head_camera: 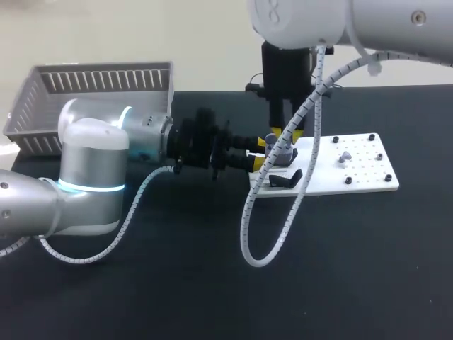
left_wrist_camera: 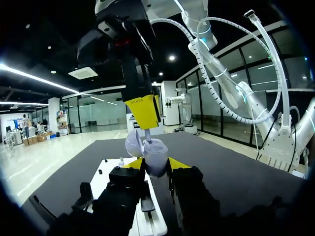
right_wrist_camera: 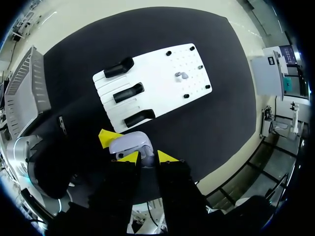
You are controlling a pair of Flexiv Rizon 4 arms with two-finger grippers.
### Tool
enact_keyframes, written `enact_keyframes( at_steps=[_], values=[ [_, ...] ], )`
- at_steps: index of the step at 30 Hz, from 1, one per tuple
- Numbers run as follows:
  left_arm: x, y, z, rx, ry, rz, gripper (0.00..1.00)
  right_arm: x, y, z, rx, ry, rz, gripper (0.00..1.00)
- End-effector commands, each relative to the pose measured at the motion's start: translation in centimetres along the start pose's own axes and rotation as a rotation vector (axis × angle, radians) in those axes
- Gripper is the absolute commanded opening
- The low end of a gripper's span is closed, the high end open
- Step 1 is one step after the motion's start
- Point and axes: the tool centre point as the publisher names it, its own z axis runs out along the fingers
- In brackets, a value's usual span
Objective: Pick up each earbud case from the left stands, insert the matching earbuds, close the lid, and place the case in the box.
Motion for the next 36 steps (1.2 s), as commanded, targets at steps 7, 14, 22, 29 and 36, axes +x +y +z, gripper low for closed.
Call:
enact_keyframes(
  at_steps=[7,14,22,29,36],
  values=[
    [0.1,-0.2,0.0,-0.005,-0.002,0.003,0.00,-0.1,0.1,0.4,0.008,0.004,0.003,0.00],
    [0.1,-0.2,0.0,-0.005,-0.002,0.003,0.00,-0.1,0.3,0.7,0.010,-0.001,0.004,0.00],
    [0.1,-0.2,0.0,-0.005,-0.002,0.003,0.00,0.0,0.5,1.0,0.005,0.007,0.018,0.00],
    [0.1,-0.2,0.0,-0.005,-0.002,0.003,0.00,-0.1,0.1,1.2,-0.029,0.026,0.050,0.00],
    [0.1,-0.2,0.0,-0.005,-0.002,0.003,0.00,0.1,-0.2,0.8,-0.059,0.021,0.045,0.92]
  ],
)
